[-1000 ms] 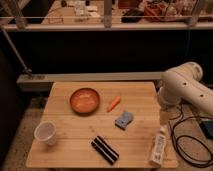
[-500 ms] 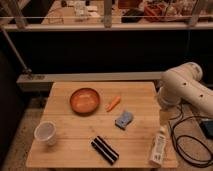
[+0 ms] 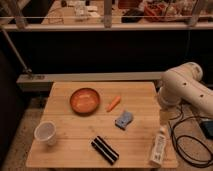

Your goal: Push the eraser across the table

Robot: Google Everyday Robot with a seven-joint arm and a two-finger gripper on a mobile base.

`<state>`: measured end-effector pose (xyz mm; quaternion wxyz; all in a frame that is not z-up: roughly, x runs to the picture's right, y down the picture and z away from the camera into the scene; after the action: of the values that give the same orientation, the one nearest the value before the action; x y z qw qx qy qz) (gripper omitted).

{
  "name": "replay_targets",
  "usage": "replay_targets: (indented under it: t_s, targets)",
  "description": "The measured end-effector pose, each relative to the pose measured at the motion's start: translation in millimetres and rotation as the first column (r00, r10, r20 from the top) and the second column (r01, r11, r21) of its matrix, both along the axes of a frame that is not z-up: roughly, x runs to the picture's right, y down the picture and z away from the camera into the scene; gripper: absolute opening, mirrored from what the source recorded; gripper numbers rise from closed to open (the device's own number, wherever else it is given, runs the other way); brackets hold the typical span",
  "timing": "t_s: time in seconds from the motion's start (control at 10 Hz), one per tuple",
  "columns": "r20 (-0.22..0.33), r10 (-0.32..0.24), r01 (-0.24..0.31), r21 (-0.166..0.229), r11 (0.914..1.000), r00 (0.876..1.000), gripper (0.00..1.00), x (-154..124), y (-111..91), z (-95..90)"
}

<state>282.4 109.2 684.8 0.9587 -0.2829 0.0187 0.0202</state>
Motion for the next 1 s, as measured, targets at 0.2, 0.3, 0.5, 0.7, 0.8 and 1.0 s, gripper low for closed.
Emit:
replay_targets:
  t_s: [0.2, 0.3, 0.5, 0.7, 0.8, 1.0]
  targets:
    - [0.022, -0.004, 0.004, -0.001, 1.0000, 1.000, 0.80, -15, 12, 0.0]
    - [0.039, -0.008, 0.008, -0.002, 1.0000, 0.999, 0.80, -31, 19, 0.9]
    - [0.056, -0.012, 0.012, -0.004, 0.9999, 0.998, 0.80, -44, 27, 0.8]
    - [0.076, -0.017, 0.017, -0.001, 0.9998, 0.997, 0.80, -46, 38, 4.0]
    - [0.090, -0.023, 0.023, 0.001, 0.9997, 0.996, 0.80, -53, 42, 5.0]
    - [0.119, -0.024, 0.024, 0.000, 0.9997, 0.993, 0.80, -73, 49, 6.4]
